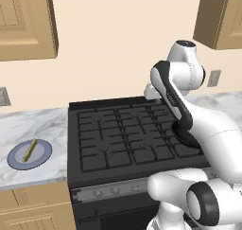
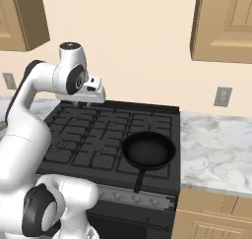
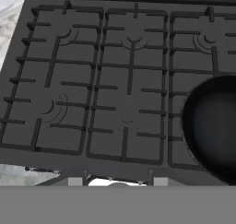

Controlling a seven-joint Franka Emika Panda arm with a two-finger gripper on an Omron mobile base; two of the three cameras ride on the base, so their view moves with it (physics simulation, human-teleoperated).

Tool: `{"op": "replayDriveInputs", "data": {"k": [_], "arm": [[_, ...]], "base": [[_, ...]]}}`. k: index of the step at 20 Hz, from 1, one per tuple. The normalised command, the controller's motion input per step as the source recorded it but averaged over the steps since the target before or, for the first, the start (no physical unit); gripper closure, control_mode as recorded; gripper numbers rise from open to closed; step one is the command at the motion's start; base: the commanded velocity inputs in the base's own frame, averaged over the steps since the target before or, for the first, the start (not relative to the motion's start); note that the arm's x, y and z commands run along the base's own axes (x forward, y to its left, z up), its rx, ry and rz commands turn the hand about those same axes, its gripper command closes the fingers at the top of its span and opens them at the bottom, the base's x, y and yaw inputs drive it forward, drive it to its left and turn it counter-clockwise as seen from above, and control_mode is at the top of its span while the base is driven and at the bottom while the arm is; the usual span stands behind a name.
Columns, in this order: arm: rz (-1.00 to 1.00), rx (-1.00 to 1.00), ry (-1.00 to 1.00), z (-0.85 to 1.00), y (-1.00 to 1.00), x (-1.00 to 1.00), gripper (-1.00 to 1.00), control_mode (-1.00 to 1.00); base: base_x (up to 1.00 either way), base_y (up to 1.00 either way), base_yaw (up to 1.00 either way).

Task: Pick up the butter stick and place it in the pan. Then turn on the burner for the pan.

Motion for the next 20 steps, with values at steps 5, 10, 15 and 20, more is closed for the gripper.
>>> {"op": "replayDriveInputs", "data": {"k": [5, 10, 15, 20], "arm": [[0.0, 0.0, 0.0, 0.0, 0.1, -0.17, -1.0, -1.0], [0.0, 0.0, 0.0, -0.07, 0.58, -0.25, -1.0, -1.0], [0.0, 0.0, 0.02, -0.06, 0.76, -0.08, -1.0, -1.0], [0.02, 0.0, 0.1, -0.08, 0.66, 0.0, -1.0, -1.0]], "base": [[0.0, 0.0, 0.0], [0.0, 0.0, 0.0], [0.0, 0.0, 0.0], [0.0, 0.0, 0.0]]}}
